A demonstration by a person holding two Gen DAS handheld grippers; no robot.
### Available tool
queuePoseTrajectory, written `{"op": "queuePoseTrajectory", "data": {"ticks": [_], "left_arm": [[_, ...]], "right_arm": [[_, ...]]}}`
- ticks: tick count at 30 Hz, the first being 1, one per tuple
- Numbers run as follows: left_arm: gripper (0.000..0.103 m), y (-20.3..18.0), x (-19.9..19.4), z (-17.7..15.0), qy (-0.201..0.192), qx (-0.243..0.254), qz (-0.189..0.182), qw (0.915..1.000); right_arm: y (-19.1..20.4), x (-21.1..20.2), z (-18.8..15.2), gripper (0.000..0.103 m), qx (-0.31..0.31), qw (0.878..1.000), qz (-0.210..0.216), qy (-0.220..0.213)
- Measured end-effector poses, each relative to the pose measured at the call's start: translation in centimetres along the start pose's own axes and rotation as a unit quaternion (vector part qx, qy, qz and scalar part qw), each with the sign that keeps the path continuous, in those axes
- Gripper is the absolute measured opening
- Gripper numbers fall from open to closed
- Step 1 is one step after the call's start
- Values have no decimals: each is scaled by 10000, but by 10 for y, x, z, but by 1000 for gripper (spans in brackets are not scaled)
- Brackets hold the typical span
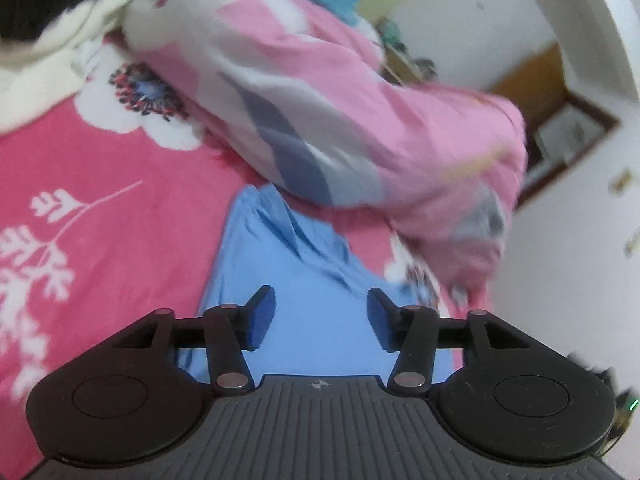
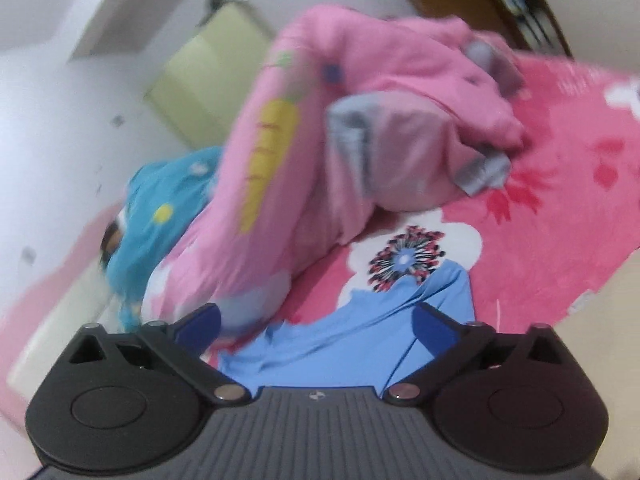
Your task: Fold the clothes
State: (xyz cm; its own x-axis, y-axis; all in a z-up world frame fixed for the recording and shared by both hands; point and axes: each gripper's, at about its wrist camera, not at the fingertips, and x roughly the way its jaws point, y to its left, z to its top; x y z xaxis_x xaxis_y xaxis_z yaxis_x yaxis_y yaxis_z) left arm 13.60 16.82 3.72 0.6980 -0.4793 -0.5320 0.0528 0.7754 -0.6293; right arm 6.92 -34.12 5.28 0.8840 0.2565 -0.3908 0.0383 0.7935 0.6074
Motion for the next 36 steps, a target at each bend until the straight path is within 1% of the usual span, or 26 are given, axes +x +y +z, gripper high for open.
{"op": "queuePoseTrajectory", "data": {"ticks": [3, 5, 8, 9, 11, 13, 15, 17, 18, 19, 20, 21, 23, 24, 25, 26, 27, 28, 29, 30, 31, 32, 36], "left_arm": [[57, -5, -16, -31, 68, 199, 61, 9998], [57, 0, -17, -53, 152, 179, 39, 9997], [57, 10, -7, -84, 216, 33, 16, 9998], [57, 13, -4, -92, 213, -59, -9, 9998], [57, 20, 6, -104, 155, -262, -91, 9995], [57, 29, 17, -108, 52, -551, -112, 9984], [56, 39, 29, -108, -49, -894, -124, 9959], [49, 51, 42, -104, -140, -1244, -100, 9921], [48, 56, 47, -101, -233, -1387, -129, 9900], [44, 61, 51, -98, -347, -1514, -174, 9877], [41, 64, 56, -94, -428, -1590, -208, 9861], [40, 67, 61, -91, -494, -1644, -236, 9849], [30, 69, 71, -85, -576, -1679, -202, 9839], [28, 69, 75, -84, -629, -1661, -175, 9839], [21, 68, 78, -83, -685, -1638, -146, 9840], [15, 69, 82, -82, -740, -1636, -108, 9837], [12, 69, 85, -82, -788, -1670, -82, 9828], [8, 70, 87, -82, -845, -1722, -72, 9814], [7, 69, 88, -84, -917, -1745, -76, 9803], [6, 68, 88, -85, -985, -1725, -59, 9801], [5, 66, 86, -85, -1043, -1673, -35, 9804], [4, 63, 83, -86, -1099, -1613, -12, 9808], [2, 57, 59, -83, -1302, -1531, -54, 9796]], "right_arm": [[13, -26, -30, 103, -258, 9995, -162, -70], [8, -35, -58, 103, -128, 9993, -302, -151], [-19, -33, -94, 103, 340, 9994, -39, -24], [-28, -29, -103, 103, 614, 9981, 11, 100], [-47, -13, -121, 103, 1340, 9895, 93, 534], [-58, 5, -133, 103, 1734, 9812, 46, 844], [-66, 19, -138, 103, 1893, 9777, -53, 909], [-68, 28, -129, 103, 1934, 9779, -104, 786], [-69, 33, -125, 103, 1954, 9780, -129, 723], [-72, 39, -120, 103, 1965, 9782, -225, 638], [-75, 45, -115, 100, 1976, 9782, -324, 553], [-80, 51, -112, 100, 2042, 9770, -360, 500], [-89, 64, -105, 97, 2188, 9741, -427, 382], [-89, 69, -103, 96, 2152, 9749, -469, 332], [-89, 75, -100, 90, 2058, 9766, -560, 271], [-91, 79, -98, 80, 2014, 9769, -686, 210], [-92, 84, -97, 75, 1972, 9769, -813, 149], [-95, 87, -97, 64, 1980, 9763, -866, 78], [-97, 90, -96, 47, 1977, 9760, -910, 56], [-99, 92, -96, 36, 1973, 9757, -954, 35], [-102, 94, -96, 19, 2048, 9743, -931, 46], [-105, 95, -96, 12, 2127, 9729, -906, 57], [-98, 75, -94, 9, 2158, 9744, -620, -136]]}}
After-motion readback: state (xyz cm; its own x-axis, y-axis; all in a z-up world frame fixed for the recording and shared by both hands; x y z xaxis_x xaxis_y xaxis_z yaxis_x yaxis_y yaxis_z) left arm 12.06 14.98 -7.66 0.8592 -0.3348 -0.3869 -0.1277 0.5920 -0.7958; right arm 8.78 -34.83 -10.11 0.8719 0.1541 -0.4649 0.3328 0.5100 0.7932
